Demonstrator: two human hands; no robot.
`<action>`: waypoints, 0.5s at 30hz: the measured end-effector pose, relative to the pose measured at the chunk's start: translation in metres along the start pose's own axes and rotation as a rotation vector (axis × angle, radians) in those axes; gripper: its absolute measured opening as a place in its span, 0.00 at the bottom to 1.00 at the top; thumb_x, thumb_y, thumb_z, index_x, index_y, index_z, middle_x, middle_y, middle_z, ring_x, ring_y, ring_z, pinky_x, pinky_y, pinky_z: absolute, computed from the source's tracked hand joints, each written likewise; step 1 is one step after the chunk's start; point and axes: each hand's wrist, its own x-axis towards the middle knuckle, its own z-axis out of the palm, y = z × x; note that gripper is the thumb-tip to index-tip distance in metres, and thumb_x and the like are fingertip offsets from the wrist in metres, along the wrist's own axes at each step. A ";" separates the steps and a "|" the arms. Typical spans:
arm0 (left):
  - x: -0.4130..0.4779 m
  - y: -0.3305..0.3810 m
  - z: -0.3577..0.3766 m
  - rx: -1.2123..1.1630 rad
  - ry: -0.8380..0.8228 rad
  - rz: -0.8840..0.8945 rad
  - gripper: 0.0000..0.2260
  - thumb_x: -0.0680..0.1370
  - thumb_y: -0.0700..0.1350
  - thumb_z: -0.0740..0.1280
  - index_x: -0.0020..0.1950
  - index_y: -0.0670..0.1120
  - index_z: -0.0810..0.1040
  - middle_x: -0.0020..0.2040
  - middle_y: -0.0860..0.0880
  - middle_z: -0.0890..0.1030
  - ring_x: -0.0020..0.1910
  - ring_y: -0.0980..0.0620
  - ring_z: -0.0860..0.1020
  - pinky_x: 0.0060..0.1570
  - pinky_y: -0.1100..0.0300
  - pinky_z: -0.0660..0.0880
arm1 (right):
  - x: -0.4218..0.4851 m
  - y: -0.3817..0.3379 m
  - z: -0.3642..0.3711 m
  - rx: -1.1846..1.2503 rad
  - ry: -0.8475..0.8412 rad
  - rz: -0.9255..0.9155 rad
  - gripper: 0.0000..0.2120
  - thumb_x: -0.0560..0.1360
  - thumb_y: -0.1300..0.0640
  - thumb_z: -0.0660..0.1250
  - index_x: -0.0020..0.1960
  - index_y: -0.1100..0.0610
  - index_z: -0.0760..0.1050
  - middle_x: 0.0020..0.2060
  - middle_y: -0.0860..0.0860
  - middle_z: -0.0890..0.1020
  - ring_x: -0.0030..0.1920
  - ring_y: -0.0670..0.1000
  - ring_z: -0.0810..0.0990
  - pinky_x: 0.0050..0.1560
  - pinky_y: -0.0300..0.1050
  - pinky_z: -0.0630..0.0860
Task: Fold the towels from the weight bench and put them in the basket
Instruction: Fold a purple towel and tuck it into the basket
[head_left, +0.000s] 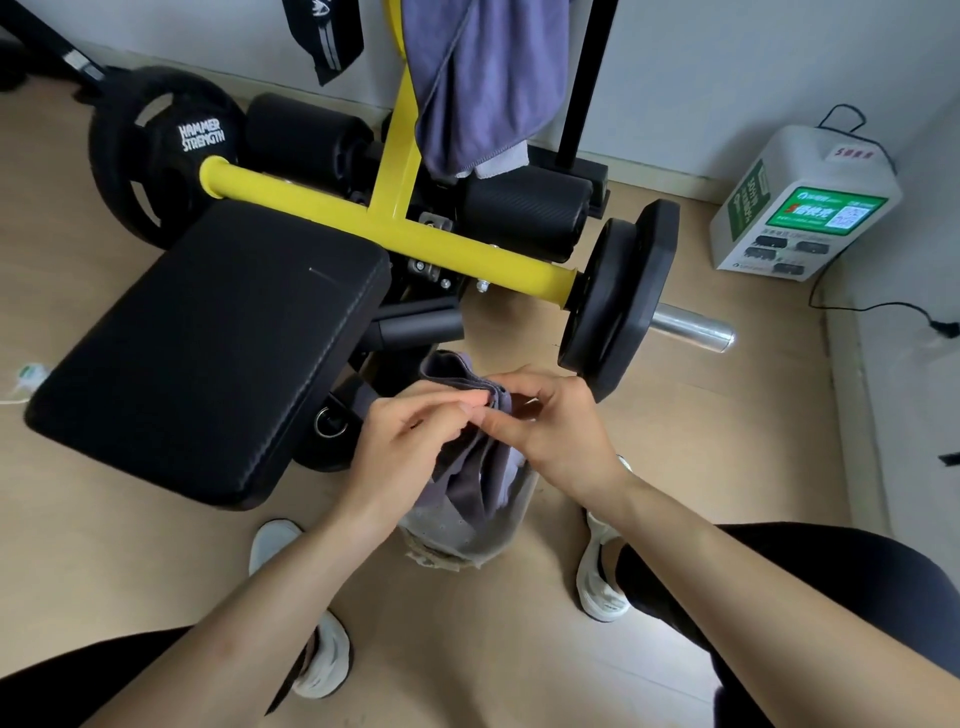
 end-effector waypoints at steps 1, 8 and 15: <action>0.001 0.001 -0.004 0.020 -0.013 0.022 0.11 0.77 0.37 0.67 0.53 0.44 0.88 0.52 0.49 0.86 0.54 0.53 0.84 0.58 0.52 0.81 | 0.002 0.000 -0.002 -0.002 0.001 0.007 0.09 0.72 0.62 0.77 0.52 0.56 0.86 0.43 0.55 0.84 0.43 0.50 0.83 0.47 0.43 0.79; 0.019 0.001 -0.038 0.497 0.019 0.241 0.21 0.69 0.43 0.74 0.62 0.55 0.82 0.60 0.57 0.79 0.57 0.58 0.79 0.53 0.62 0.77 | 0.007 0.000 -0.017 0.049 -0.093 0.064 0.06 0.75 0.66 0.72 0.48 0.57 0.84 0.43 0.50 0.85 0.41 0.43 0.82 0.46 0.38 0.77; 0.022 -0.019 -0.039 0.884 -0.159 0.220 0.29 0.72 0.48 0.77 0.73 0.55 0.73 0.64 0.58 0.79 0.64 0.53 0.76 0.60 0.52 0.75 | 0.010 -0.005 -0.037 0.071 -0.162 0.019 0.05 0.76 0.67 0.71 0.48 0.59 0.83 0.42 0.47 0.85 0.43 0.46 0.81 0.48 0.43 0.78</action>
